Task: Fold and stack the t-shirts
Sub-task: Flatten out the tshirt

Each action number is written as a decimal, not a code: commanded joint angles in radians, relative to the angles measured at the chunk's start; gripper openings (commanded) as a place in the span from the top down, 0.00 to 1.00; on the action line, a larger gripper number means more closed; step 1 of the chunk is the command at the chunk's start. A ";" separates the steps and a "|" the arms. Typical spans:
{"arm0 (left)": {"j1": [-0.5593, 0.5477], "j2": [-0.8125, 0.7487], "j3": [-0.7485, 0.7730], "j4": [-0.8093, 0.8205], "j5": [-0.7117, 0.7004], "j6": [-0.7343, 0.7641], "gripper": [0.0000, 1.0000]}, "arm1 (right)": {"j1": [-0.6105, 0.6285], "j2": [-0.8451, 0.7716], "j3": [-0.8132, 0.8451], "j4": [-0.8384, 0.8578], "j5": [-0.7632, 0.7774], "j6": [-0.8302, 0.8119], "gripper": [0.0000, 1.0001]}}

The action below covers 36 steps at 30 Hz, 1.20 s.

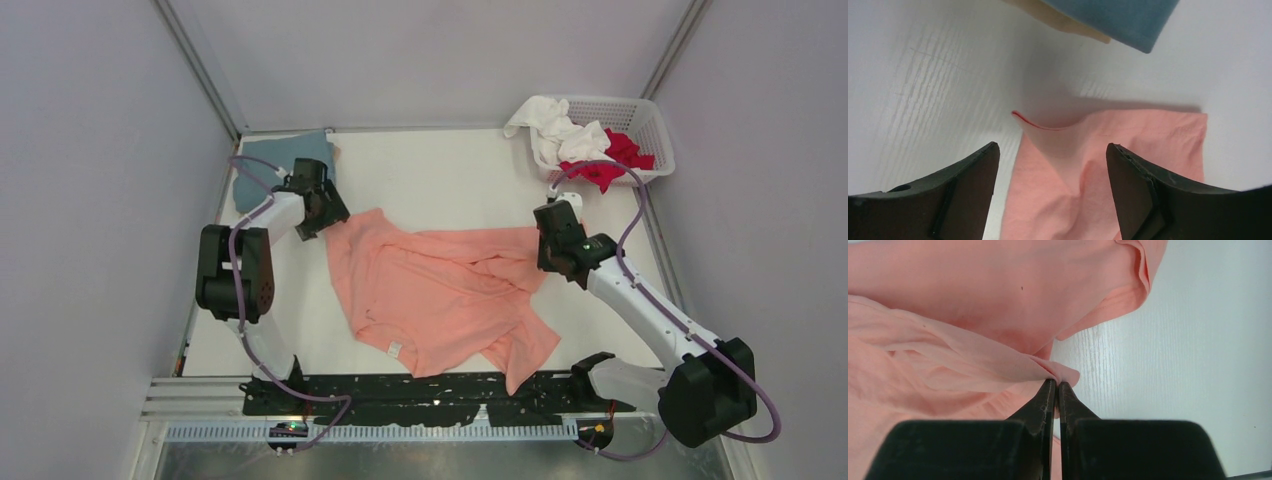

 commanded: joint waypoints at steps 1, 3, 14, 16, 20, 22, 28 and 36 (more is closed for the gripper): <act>0.024 0.010 0.049 -0.059 -0.013 -0.004 0.23 | -0.014 -0.005 0.042 0.035 -0.002 -0.019 0.93; 0.031 0.026 0.079 -0.067 -0.009 -0.006 0.28 | -0.016 -0.006 0.042 0.036 -0.007 -0.019 0.93; 0.033 0.089 0.175 -0.177 -0.048 -0.067 0.39 | -0.024 -0.079 0.059 0.017 0.002 -0.024 0.93; 0.033 0.098 0.197 -0.204 -0.033 -0.098 0.39 | -0.026 -0.089 0.064 0.017 -0.006 -0.023 0.93; 0.033 0.120 0.230 -0.240 -0.010 -0.175 0.42 | -0.026 -0.103 0.079 0.016 -0.034 -0.044 0.93; 0.031 0.120 0.232 -0.242 -0.037 -0.213 0.45 | -0.025 -0.116 0.084 0.016 -0.036 -0.052 0.93; 0.013 0.147 0.271 -0.290 -0.037 -0.253 0.51 | -0.044 -0.142 0.115 -0.010 -0.013 -0.047 0.93; -0.043 0.184 0.352 -0.384 -0.146 -0.278 0.52 | -0.118 -0.172 0.235 -0.044 0.065 -0.039 0.93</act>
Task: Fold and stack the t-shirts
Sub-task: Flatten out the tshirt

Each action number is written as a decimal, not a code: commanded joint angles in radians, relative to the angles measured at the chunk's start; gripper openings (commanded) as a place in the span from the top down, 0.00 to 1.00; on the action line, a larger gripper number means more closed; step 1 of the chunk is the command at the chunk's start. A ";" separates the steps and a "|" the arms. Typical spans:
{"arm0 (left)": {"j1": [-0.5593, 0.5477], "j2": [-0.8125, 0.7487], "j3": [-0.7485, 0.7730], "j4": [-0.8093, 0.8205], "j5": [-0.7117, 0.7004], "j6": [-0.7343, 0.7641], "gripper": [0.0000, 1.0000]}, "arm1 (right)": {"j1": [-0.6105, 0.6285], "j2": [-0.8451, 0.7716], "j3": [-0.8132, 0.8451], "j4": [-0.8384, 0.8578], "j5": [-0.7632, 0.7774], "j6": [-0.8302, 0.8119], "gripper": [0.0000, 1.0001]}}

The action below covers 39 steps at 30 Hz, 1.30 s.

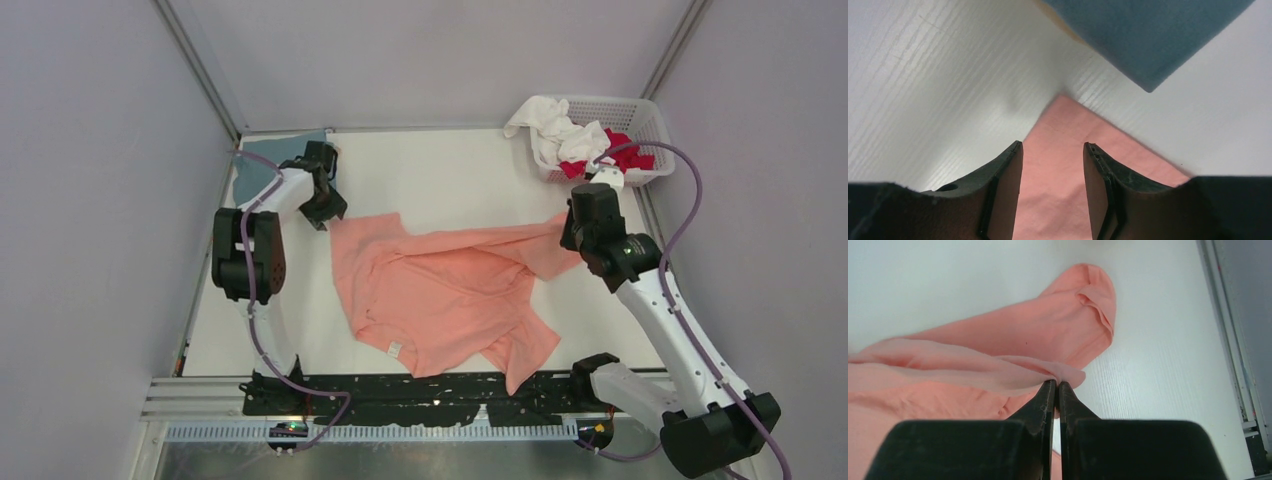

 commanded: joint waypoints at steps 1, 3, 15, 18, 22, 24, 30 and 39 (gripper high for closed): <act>-0.028 0.029 0.093 -0.079 -0.057 -0.032 0.52 | -0.030 -0.029 0.102 0.001 0.060 -0.002 0.93; -0.040 0.033 0.093 -0.060 -0.002 -0.034 0.52 | -0.051 -0.020 0.142 -0.016 0.065 -0.005 0.93; -0.124 0.186 0.219 -0.073 0.087 -0.008 0.49 | -0.060 -0.004 0.134 -0.037 0.061 -0.010 0.93; -0.139 0.193 0.234 -0.129 0.038 0.012 0.49 | -0.062 0.000 0.134 -0.030 0.050 -0.011 0.93; -0.149 0.173 0.198 -0.118 0.006 0.023 0.49 | -0.063 0.004 0.120 -0.008 0.017 -0.014 0.93; -0.151 0.177 0.207 -0.125 0.009 0.026 0.49 | -0.062 0.005 0.117 -0.006 0.014 -0.015 0.94; -0.184 0.223 0.287 -0.216 -0.018 0.072 0.55 | -0.062 -0.018 0.112 0.001 0.016 -0.018 0.94; -0.222 0.201 0.236 -0.190 0.053 0.127 0.75 | -0.063 -0.060 0.073 0.042 -0.023 -0.015 0.94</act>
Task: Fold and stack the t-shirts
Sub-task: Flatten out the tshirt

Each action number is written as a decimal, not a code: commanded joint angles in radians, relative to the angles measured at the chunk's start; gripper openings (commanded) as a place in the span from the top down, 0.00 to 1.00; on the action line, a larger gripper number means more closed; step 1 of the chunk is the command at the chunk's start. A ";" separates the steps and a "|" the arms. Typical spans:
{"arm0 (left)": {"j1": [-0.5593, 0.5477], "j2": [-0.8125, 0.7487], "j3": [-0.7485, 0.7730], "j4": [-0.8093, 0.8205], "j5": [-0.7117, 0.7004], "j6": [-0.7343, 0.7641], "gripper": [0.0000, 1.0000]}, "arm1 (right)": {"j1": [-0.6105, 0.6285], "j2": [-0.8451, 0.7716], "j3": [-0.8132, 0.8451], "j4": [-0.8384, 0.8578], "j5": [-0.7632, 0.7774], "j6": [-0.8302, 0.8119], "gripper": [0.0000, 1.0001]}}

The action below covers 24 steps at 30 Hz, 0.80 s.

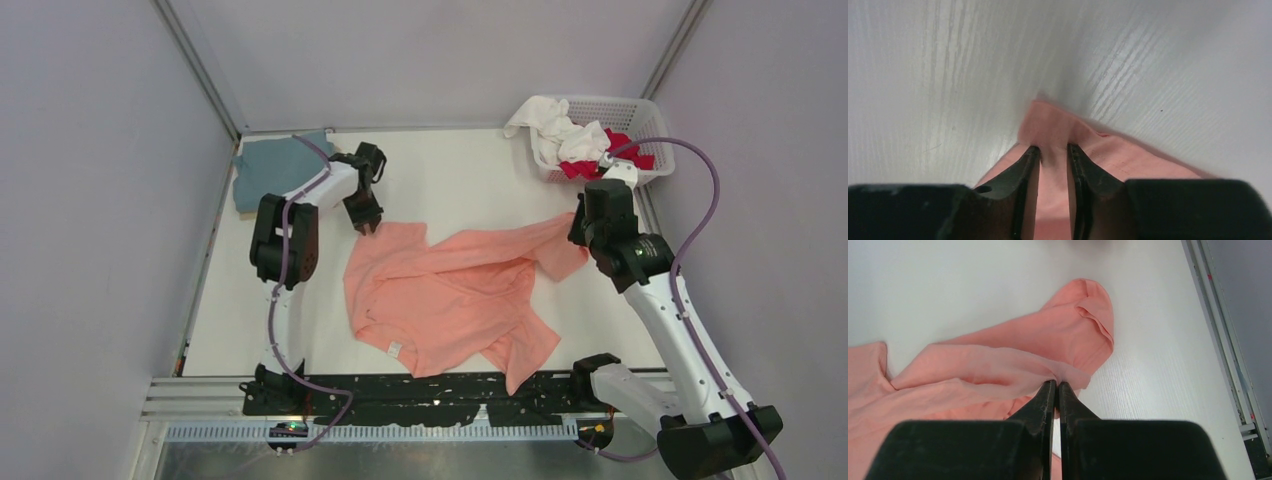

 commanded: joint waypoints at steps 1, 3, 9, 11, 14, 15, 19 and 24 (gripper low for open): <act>-0.024 -0.024 -0.030 0.003 0.039 0.035 0.84 | -0.006 -0.043 0.000 0.065 -0.019 -0.010 0.94; -0.026 -0.026 -0.034 0.013 0.045 0.035 1.00 | -0.005 -0.051 -0.001 0.067 -0.029 -0.009 0.94; -0.024 -0.066 -0.014 0.016 -0.064 0.081 1.00 | -0.006 -0.060 -0.017 0.091 -0.035 -0.026 0.94; -0.026 -0.146 -0.048 0.063 -0.115 0.108 1.00 | -0.006 -0.050 -0.008 0.097 -0.012 -0.026 0.94; -0.026 -0.364 -0.183 0.215 -0.214 0.140 1.00 | -0.005 -0.048 0.015 0.108 0.047 -0.016 0.94; -0.026 -0.445 -0.235 0.270 -0.237 0.164 1.00 | -0.006 -0.051 0.020 0.112 0.076 -0.015 0.94; -0.026 -0.735 -0.341 0.397 -0.324 0.238 1.00 | -0.005 -0.089 0.050 0.144 0.100 -0.020 0.94; -0.050 -1.047 -0.391 0.478 -0.324 0.328 1.00 | -0.005 -0.156 0.106 0.211 0.063 -0.035 0.94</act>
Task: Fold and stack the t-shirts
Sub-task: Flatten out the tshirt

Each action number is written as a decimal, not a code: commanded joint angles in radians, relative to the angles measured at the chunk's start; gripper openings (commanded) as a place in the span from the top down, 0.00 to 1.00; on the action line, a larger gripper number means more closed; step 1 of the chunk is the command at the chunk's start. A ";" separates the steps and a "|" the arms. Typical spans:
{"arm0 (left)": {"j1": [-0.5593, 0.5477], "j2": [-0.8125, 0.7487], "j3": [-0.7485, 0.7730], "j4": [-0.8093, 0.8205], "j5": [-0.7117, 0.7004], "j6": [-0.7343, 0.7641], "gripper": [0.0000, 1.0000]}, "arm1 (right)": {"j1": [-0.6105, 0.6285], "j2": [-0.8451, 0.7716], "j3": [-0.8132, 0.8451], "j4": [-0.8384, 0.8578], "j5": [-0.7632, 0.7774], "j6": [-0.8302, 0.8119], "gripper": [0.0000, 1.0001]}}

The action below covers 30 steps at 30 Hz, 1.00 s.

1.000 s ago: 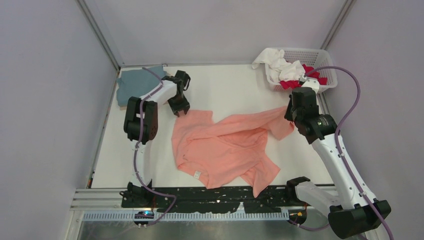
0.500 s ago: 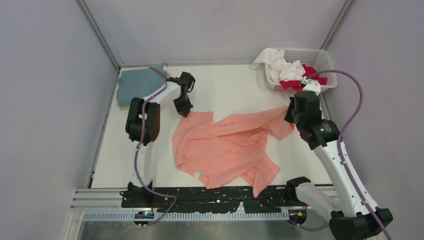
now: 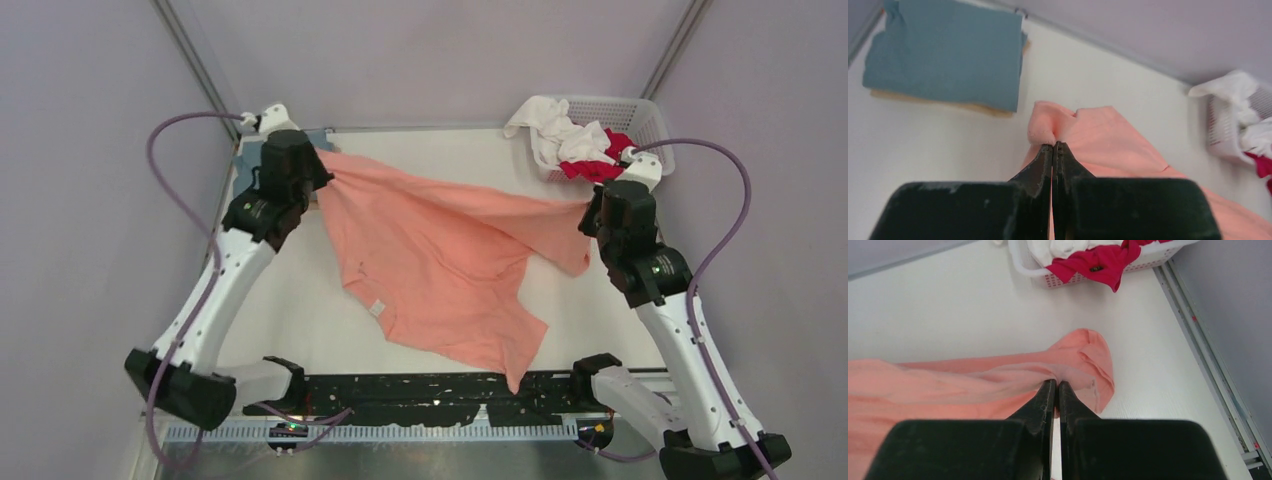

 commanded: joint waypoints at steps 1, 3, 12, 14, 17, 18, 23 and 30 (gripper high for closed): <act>-0.032 -0.246 -0.048 0.156 -0.095 0.122 1.00 | -0.006 -0.102 0.114 0.125 0.009 -0.034 0.94; -0.053 -0.361 -0.061 0.187 -0.137 0.159 1.00 | -0.004 -0.146 0.155 0.139 -0.004 -0.049 0.94; -0.064 -0.665 0.084 0.220 0.043 0.284 1.00 | -0.005 -0.267 0.408 0.108 -0.179 -0.109 0.94; -0.063 -0.670 0.179 0.170 0.112 0.306 1.00 | -0.005 -0.277 0.482 0.084 -0.238 -0.116 0.94; -0.063 -0.669 0.337 0.133 0.179 0.331 1.00 | -0.005 -0.290 0.579 0.060 -0.309 -0.112 0.94; -0.063 -0.667 0.377 0.130 0.194 0.338 1.00 | -0.005 -0.294 0.596 0.055 -0.319 -0.112 0.94; -0.062 -0.618 0.571 0.087 0.251 0.372 1.00 | -0.005 -0.283 0.704 0.013 -0.327 -0.122 0.94; -0.063 -0.434 0.609 0.066 0.212 0.411 1.00 | -0.005 -0.219 0.664 0.031 -0.268 -0.138 0.94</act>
